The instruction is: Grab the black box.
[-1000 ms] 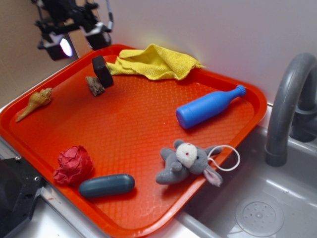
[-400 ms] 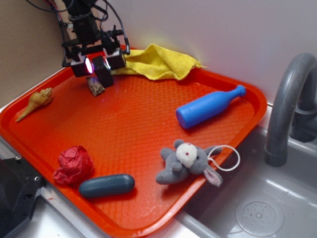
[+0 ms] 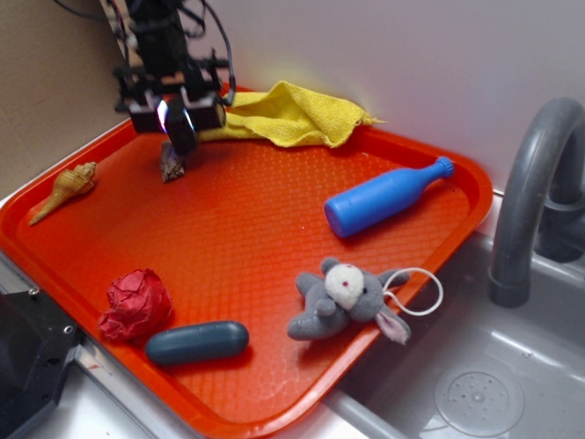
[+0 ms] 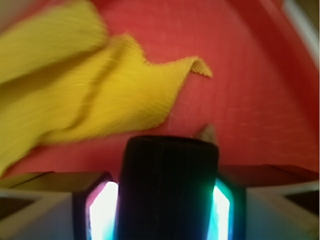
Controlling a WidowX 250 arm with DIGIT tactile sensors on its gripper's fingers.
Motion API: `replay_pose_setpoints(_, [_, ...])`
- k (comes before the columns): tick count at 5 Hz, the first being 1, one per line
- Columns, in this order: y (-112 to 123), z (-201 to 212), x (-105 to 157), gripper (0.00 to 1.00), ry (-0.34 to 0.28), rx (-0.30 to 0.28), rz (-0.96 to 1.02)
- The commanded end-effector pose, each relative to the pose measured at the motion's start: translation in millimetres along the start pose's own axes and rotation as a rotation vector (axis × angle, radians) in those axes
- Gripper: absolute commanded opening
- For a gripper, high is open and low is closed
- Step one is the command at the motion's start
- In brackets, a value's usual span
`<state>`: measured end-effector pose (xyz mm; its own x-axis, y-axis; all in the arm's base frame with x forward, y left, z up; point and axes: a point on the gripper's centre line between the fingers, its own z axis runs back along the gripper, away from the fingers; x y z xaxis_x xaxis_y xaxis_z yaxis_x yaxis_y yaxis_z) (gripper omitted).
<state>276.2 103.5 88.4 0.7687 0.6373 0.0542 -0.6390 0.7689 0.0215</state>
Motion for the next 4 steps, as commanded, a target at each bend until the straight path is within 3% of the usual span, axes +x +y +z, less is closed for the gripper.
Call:
replay_pose_setpoints(1, [-2,129,-70,0.0,-0.175,-0.163,-0.502])
replay_pose_setpoints(2, [2,177,-92,0.0,-0.121,-0.184,-0.689])
replay_pose_setpoints(3, [-1,169,-108,0.0,-0.064,-0.159,-0.703])
replay_pose_setpoints(4, [-2,163,-110,0.0,-0.06,-0.121,-0.697])
